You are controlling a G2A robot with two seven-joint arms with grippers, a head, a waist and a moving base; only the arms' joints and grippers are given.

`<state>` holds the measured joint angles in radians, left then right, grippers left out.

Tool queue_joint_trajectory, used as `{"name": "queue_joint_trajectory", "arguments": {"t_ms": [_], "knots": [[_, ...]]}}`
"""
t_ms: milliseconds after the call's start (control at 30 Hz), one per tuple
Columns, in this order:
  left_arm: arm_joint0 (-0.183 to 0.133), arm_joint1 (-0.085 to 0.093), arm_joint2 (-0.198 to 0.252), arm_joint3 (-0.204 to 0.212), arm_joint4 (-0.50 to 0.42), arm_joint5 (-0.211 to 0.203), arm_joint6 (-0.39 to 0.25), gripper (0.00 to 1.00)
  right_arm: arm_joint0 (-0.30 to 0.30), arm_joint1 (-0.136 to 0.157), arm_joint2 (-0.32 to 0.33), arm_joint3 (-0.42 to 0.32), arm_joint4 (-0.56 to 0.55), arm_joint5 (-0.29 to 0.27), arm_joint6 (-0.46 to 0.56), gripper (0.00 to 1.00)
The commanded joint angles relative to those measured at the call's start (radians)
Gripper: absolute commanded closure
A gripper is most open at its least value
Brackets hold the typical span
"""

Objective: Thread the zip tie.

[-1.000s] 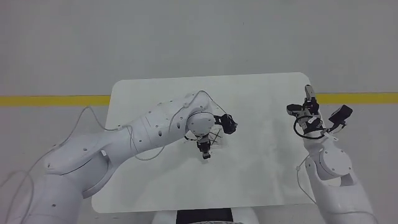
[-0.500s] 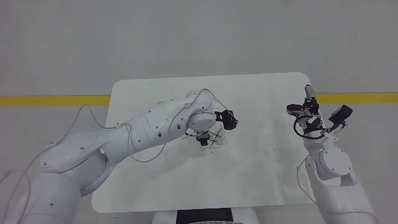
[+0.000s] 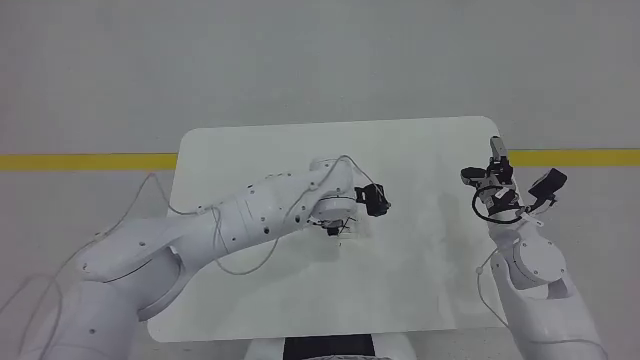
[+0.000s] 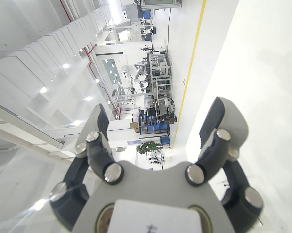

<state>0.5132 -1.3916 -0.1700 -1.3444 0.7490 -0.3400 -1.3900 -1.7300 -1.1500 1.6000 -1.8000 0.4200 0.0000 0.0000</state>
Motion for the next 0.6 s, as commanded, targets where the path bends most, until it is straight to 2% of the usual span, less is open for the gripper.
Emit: {"name": "queue_joint_trajectory", "arguments": {"t_ms": [0, 300, 567], "knots": [[0.006, -0.006, 0.0, 0.004, 0.015, 0.0, 0.0, 0.69, 0.0, 0.0, 0.0, 0.0, 0.0, 0.0, 0.0, 0.0], [0.03, -0.031, 0.0, 0.031, 0.056, 0.0, 0.0, 0.69, 0.0, 0.0, 0.0, 0.0, 0.0, 0.0, 0.0, 0.0], [0.052, -0.059, 0.0, 0.068, 0.12, 0.0, 0.0, 0.75, 0.0, 0.0, 0.0, 0.0, 0.0, 0.0, 0.0, 0.0]]}}
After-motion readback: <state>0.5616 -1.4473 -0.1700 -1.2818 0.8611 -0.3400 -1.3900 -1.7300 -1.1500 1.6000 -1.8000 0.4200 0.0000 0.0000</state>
